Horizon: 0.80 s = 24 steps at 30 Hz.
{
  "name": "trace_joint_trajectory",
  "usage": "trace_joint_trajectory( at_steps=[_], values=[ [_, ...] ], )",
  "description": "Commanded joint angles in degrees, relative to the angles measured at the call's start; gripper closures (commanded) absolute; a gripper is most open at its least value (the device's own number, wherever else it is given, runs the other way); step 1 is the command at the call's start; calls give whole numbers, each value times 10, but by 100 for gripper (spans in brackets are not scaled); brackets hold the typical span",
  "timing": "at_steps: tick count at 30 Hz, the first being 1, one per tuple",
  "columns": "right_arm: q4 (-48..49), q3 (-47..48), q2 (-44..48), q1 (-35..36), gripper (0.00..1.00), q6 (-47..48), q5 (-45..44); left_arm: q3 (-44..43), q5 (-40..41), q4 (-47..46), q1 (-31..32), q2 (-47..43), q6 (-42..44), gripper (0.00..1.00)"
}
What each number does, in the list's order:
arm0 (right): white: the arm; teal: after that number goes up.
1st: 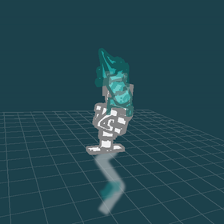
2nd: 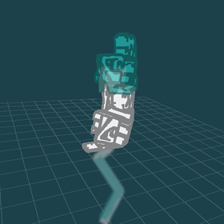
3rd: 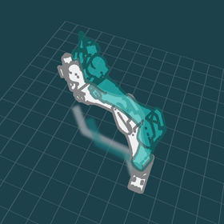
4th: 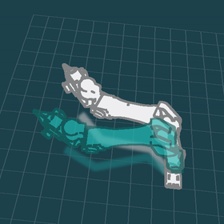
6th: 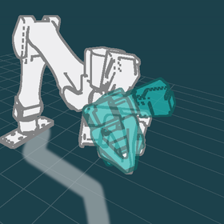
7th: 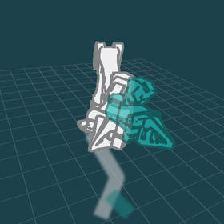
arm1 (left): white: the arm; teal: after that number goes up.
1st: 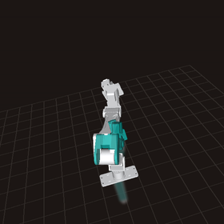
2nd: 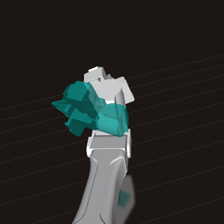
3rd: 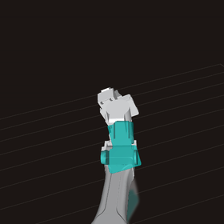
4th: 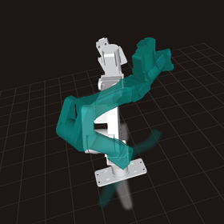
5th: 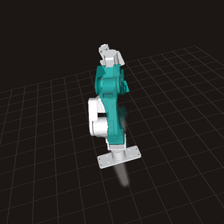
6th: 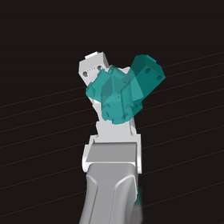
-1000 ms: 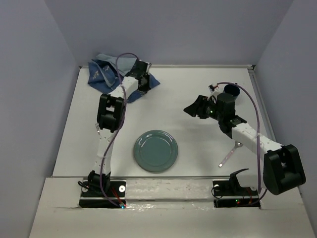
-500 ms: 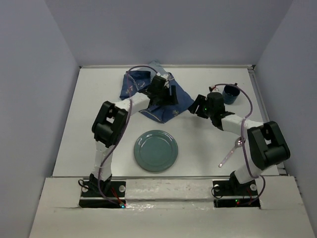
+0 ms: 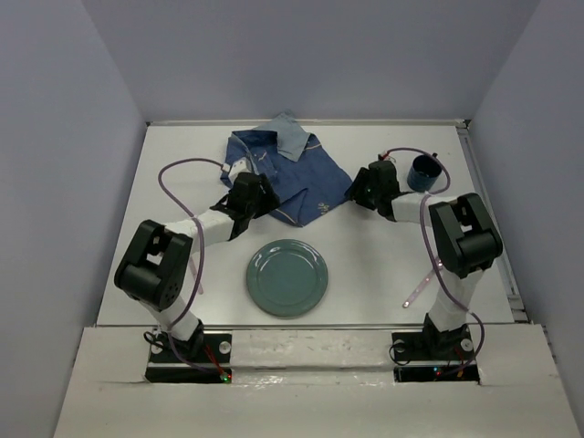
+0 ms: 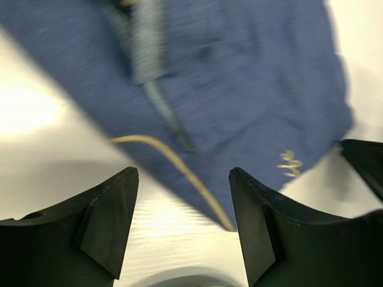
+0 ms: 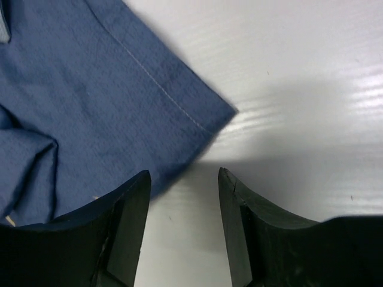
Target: Set the dinner table for one person
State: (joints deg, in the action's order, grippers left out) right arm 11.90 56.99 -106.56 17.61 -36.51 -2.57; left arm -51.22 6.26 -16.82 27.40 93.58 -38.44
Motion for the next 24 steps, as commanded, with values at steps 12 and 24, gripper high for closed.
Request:
trace_joint_trajectory(
  at_steps=[12,24],
  values=[
    [-22,90,-82,-13,66,-15,-19,-2,26,-75,-6,44,-107,32],
    [-17,80,-65,-13,76,-5,-8,-56,14,-75,10,103,-105,50]
  ],
)
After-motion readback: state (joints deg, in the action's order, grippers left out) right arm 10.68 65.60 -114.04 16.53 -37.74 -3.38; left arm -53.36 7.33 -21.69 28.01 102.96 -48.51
